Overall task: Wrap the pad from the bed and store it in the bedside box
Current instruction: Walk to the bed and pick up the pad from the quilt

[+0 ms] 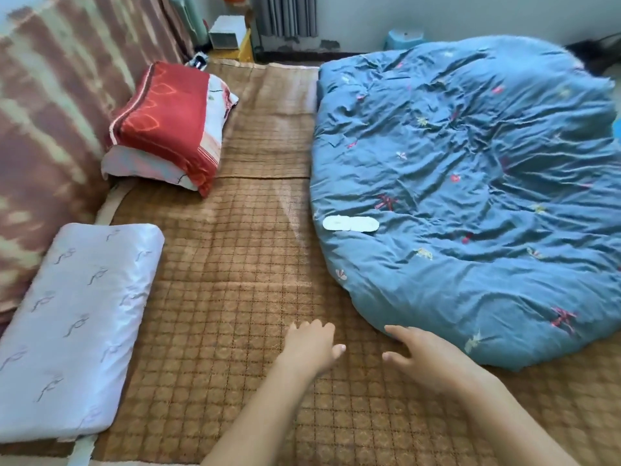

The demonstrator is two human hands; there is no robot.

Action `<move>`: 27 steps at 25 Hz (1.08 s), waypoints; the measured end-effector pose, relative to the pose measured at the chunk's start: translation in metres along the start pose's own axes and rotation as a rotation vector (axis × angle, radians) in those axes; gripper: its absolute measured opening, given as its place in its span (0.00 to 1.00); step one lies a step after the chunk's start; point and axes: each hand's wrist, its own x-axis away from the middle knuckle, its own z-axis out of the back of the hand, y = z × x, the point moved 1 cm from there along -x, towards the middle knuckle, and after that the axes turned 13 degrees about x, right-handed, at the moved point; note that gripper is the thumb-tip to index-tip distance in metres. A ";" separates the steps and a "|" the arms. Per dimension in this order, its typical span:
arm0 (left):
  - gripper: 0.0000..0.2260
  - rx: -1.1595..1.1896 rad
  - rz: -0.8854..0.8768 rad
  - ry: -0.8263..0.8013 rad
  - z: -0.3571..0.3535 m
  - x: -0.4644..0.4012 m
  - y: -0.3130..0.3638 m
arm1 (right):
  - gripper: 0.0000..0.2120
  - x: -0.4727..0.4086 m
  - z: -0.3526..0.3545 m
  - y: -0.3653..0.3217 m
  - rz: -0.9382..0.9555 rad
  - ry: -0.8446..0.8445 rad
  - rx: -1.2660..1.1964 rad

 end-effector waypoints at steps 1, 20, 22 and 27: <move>0.22 -0.019 -0.020 -0.013 0.010 -0.031 -0.008 | 0.27 -0.023 0.006 0.000 -0.014 0.005 -0.005; 0.32 0.011 -0.091 0.560 -0.110 -0.482 -0.158 | 0.26 -0.522 0.036 0.074 0.031 0.158 0.126; 0.32 0.014 -0.088 0.559 -0.107 -0.480 -0.156 | 0.29 -0.536 0.040 0.073 -0.019 0.045 0.132; 0.32 0.021 -0.107 0.581 -0.108 -0.479 -0.157 | 0.16 -0.531 0.038 0.075 0.007 -0.021 0.024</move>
